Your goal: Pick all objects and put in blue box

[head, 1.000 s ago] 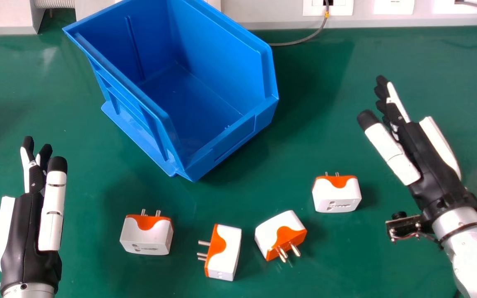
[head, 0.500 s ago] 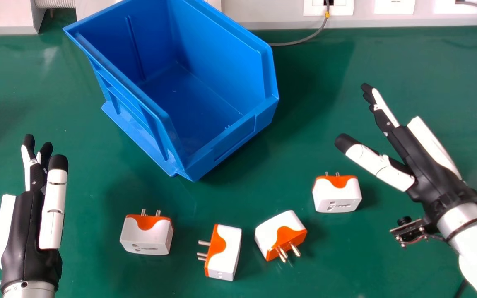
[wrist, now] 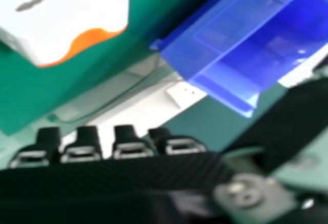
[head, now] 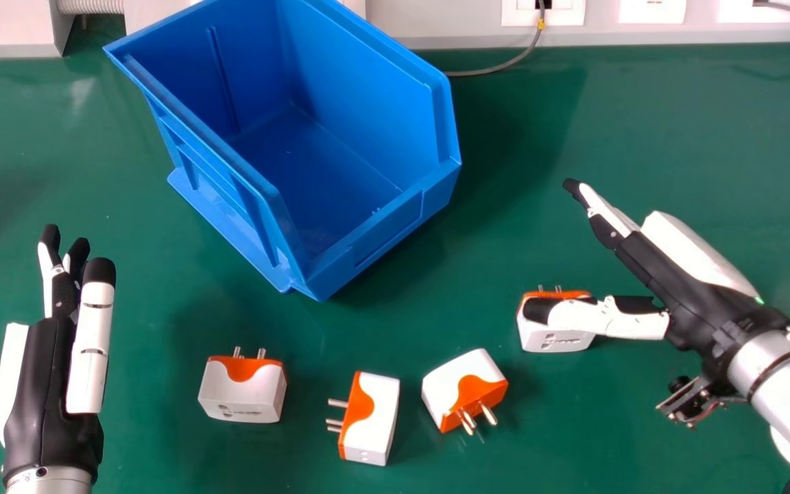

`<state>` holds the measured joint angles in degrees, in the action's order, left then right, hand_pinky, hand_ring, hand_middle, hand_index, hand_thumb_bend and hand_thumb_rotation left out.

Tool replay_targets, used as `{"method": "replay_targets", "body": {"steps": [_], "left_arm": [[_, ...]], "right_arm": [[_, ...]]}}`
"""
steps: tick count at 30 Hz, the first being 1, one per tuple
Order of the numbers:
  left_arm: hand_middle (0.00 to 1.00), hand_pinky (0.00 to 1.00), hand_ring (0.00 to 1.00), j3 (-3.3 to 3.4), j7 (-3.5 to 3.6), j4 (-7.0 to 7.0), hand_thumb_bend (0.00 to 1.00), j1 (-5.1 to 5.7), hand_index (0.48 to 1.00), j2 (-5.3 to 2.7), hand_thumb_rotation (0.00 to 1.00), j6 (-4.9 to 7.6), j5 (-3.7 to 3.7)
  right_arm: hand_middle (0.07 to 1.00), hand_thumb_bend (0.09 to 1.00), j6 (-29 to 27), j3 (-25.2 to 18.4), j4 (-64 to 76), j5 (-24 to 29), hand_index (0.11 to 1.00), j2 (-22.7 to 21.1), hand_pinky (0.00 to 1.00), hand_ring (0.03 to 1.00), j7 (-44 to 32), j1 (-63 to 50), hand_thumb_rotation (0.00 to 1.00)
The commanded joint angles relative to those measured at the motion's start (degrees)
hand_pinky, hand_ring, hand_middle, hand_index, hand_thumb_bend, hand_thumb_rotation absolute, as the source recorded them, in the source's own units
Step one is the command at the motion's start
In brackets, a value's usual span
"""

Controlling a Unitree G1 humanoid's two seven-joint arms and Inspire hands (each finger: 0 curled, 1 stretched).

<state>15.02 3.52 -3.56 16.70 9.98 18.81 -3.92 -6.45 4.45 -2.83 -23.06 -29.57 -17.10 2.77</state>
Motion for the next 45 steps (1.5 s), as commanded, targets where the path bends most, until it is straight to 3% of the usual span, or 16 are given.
{"method": "replay_targets", "body": {"steps": [1,11,14,21,30,35,42,45], "left_arm": [[1.00,1.00,1.00,0.36,0.12,1.35,0.49,0.16,1.000,0.59,1.00,0.33,0.22],[1.00,1.00,1.00,0.16,0.15,1.28,0.50,-0.65,1.000,0.35,1.00,-0.10,-0.14],[1.00,1.00,1.00,-0.01,0.06,1.10,0.50,-1.37,1.000,0.17,1.00,-0.65,-0.34],[1.00,1.00,1.00,-0.28,-0.15,2.75,0.48,-1.60,1.000,-0.06,1.00,-2.38,-0.35],[1.00,1.00,1.00,-0.03,0.24,2.92,0.48,-2.48,1.000,0.26,1.00,-4.07,-0.96],[1.00,1.00,1.00,0.00,0.43,3.80,0.46,-2.41,1.000,0.17,1.00,-5.07,-1.21],[1.00,1.00,1.00,0.61,0.97,3.90,0.44,-2.62,1.000,0.46,1.00,-5.81,-1.99],[1.00,1.00,1.00,0.51,0.92,4.63,0.45,-2.42,1.000,0.50,1.00,-6.10,-1.82]], "right_arm": [[1.000,0.687,0.6,0.1,1.9,-0.6,1.000,-1.2,0.97,1.000,-0.5,0.7,0.69],[1.000,0.742,2.3,0.6,3.1,-2.7,1.000,-2.6,0.99,1.000,-1.8,1.6,0.65],[1.000,0.747,2.7,1.6,2.1,-3.7,1.000,-3.5,0.99,1.000,-3.0,3.6,0.65],[1.000,0.751,2.7,5.1,-3.2,-7.8,1.000,-5.6,1.00,1.000,-4.6,9.3,0.62],[1.000,0.734,4.0,9.8,-8.9,-12.0,1.000,-6.0,1.00,1.000,-7.6,15.5,0.60],[1.000,0.727,3.9,12.3,-13.0,-13.4,1.000,-5.3,1.00,1.000,-7.5,18.5,0.59],[1.000,0.721,2.9,15.9,-20.4,-15.3,1.000,-4.1,1.00,1.000,-6.7,22.8,0.59],[1.000,0.714,3.1,16.7,-21.6,-15.7,1.000,-4.0,1.00,1.000,-7.1,23.7,0.58]]}}
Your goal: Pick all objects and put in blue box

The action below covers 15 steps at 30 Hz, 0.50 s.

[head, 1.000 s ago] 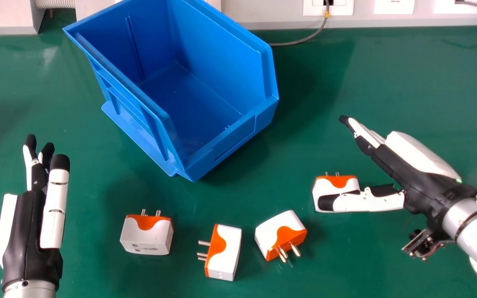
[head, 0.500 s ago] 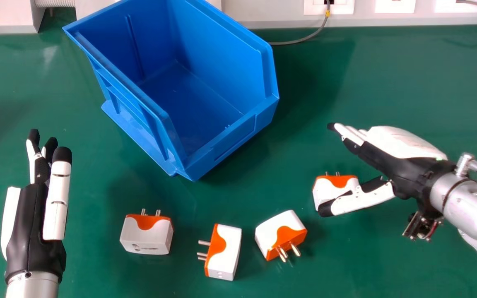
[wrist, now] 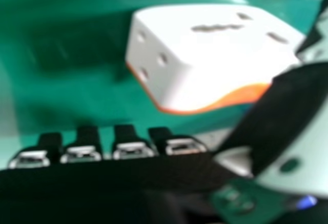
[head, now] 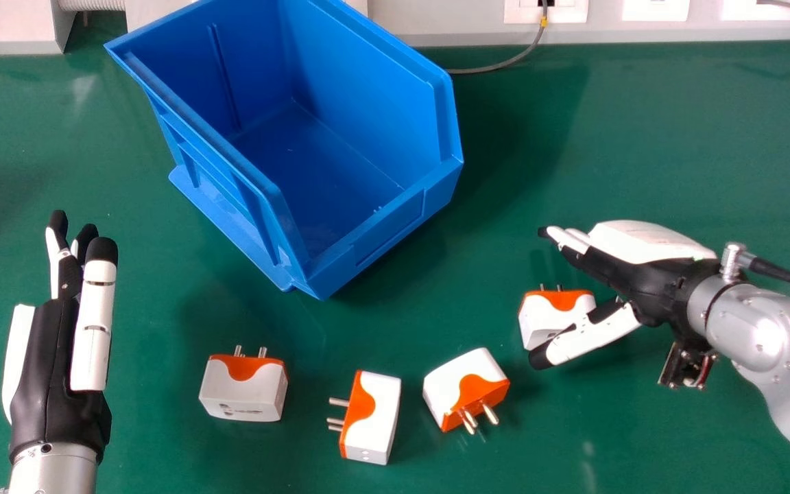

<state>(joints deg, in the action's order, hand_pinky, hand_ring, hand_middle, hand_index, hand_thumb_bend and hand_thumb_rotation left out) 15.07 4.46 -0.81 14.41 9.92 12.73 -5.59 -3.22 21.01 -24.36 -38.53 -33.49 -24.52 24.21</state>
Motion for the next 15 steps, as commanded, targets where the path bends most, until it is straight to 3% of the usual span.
{"method": "replay_targets", "body": {"steps": [1,11,15], "left_arm": [[1.00,1.00,1.00,0.42,-0.04,2.27,0.45,0.01,1.000,0.53,0.99,-0.20,-0.05],[1.00,1.00,1.00,0.92,-0.03,3.77,0.44,0.68,1.000,0.69,0.99,-1.68,-0.10],[1.00,1.00,1.00,1.18,0.30,4.00,0.44,0.72,1.000,0.76,0.99,-1.98,-0.34]], "right_arm": [[1.000,0.711,0.0,0.5,-0.6,-0.5,1.000,0.1,1.00,1.000,0.2,2.6,0.58],[1.000,0.687,-0.2,3.0,-2.6,-2.2,1.000,-0.4,1.00,1.000,1.2,3.0,0.55],[1.000,0.687,-0.3,3.6,-2.6,-3.2,1.000,-0.5,1.00,1.000,1.6,2.9,0.55]]}}
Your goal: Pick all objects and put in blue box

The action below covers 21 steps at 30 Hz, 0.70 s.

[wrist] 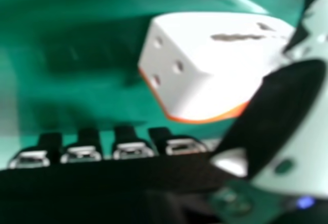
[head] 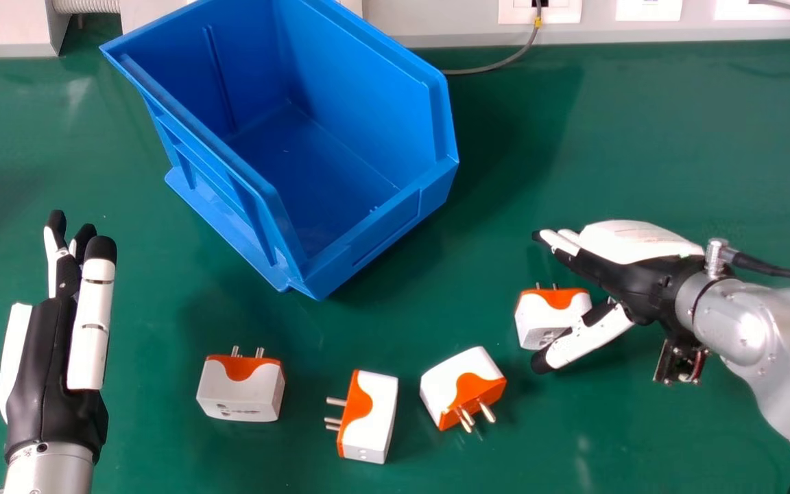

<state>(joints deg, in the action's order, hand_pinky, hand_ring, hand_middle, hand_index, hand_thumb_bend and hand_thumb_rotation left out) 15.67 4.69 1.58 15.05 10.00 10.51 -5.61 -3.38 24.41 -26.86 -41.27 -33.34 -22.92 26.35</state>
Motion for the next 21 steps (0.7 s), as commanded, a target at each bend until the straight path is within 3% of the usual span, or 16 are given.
{"method": "replay_targets", "body": {"steps": [1,21], "left_arm": [[1.00,1.00,1.00,0.64,0.11,1.64,0.44,0.10,1.000,0.67,0.99,0.22,-0.31],[1.00,1.00,1.00,1.10,0.52,2.72,0.42,-0.09,1.000,0.61,0.98,-0.88,-0.50]], "right_arm": [[1.000,0.686,0.0,0.3,-0.1,-0.6,1.000,-0.6,1.00,1.000,0.0,0.8,0.55],[1.000,0.663,-2.3,3.1,0.9,-4.4,1.000,-2.2,1.00,1.000,0.4,0.8,0.50]]}}
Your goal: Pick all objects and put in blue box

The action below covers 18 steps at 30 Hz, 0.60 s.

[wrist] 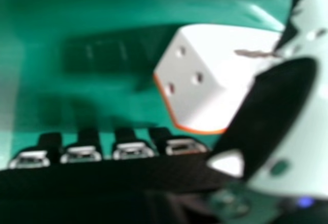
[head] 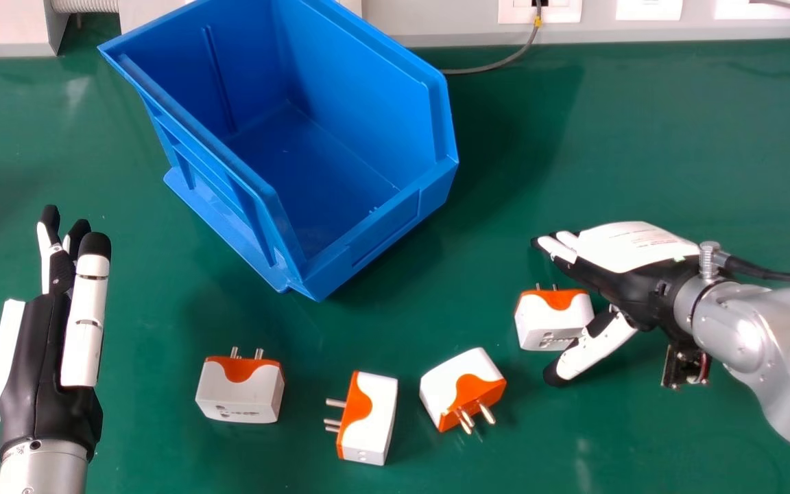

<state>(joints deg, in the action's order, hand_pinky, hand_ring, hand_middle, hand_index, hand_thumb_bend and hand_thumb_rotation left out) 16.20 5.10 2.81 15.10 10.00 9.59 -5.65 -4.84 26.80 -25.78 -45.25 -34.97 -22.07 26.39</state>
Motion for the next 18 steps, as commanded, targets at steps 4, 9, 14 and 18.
{"method": "replay_targets", "body": {"steps": [4,9,14,18], "left_arm": [[1.00,1.00,1.00,0.69,0.19,1.44,0.42,-0.21,1.000,0.64,0.98,-0.03,-0.58],[1.00,1.00,1.00,0.62,0.19,1.55,0.42,-0.15,1.000,0.72,0.98,-0.03,-0.38],[1.00,1.00,1.00,0.71,0.35,1.55,0.42,-0.20,1.000,1.12,0.98,-0.25,-0.27],[1.00,1.00,1.00,0.61,0.22,1.80,0.42,-0.45,1.000,1.12,0.98,-0.67,-0.24]], "right_arm": [[1.000,0.655,-1.0,1.1,-0.8,-1.1,1.000,-0.4,1.00,1.000,-0.2,1.0,0.48],[1.000,0.640,-1.2,1.6,-1.2,-1.8,1.000,-0.4,0.99,1.000,0.0,1.1,0.46],[1.000,0.621,-1.3,3.1,-0.4,-4.5,1.000,-1.0,0.99,1.000,0.5,1.0,0.46],[1.000,0.599,-1.1,3.8,-0.9,-5.1,1.000,-0.8,0.98,1.000,1.2,1.3,0.46]]}}
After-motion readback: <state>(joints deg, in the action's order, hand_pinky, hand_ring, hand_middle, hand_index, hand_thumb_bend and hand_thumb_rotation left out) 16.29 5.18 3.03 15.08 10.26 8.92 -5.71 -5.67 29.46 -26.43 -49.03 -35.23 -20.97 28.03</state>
